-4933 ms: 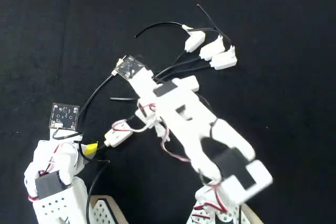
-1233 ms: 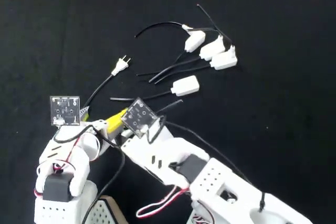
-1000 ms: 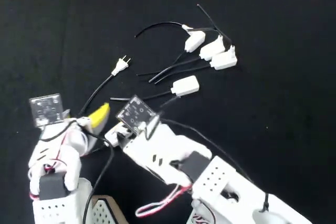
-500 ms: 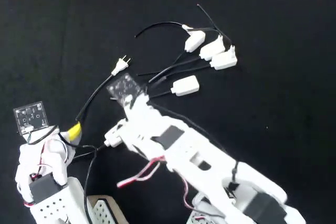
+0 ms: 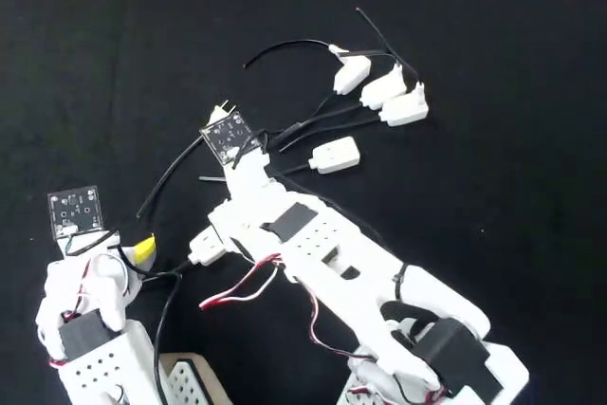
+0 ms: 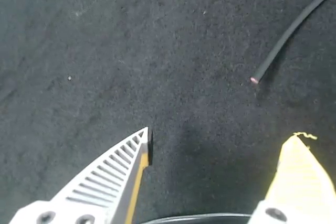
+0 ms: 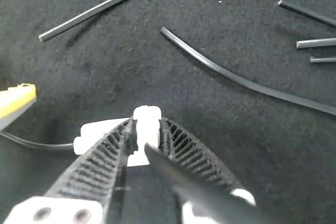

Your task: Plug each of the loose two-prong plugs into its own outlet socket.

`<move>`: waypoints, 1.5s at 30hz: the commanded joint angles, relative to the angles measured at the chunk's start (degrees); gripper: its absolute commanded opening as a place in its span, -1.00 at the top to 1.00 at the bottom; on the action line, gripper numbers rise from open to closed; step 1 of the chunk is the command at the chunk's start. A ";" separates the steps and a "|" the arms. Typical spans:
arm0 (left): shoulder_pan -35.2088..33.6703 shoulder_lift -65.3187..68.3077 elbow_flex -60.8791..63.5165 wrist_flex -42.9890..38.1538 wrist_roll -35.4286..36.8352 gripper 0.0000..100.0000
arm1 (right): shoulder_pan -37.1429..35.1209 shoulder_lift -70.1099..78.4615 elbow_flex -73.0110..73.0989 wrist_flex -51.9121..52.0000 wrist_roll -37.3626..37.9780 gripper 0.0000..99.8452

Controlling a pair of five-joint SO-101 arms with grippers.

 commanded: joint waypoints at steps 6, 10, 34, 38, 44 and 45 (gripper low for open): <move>0.48 -0.35 -0.04 -1.14 -0.70 0.25 | 0.00 0.22 -3.65 4.57 -0.53 0.98; 0.57 -0.35 -0.04 -1.14 -0.79 0.25 | -2.73 -2.59 -1.98 5.89 -0.53 0.98; 0.84 -0.35 -0.04 -1.14 -0.79 0.25 | -5.01 11.30 -9.01 14.07 -6.51 0.98; 0.84 -0.35 -0.04 -1.23 -0.79 0.25 | -5.89 14.29 -10.86 15.47 -4.40 0.98; 0.84 -0.35 -0.04 -1.23 -0.88 0.25 | 6.07 14.37 -18.51 29.98 2.02 0.98; 0.84 -0.35 -0.04 -1.23 -0.88 0.25 | 9.05 14.37 -19.65 31.47 4.04 0.98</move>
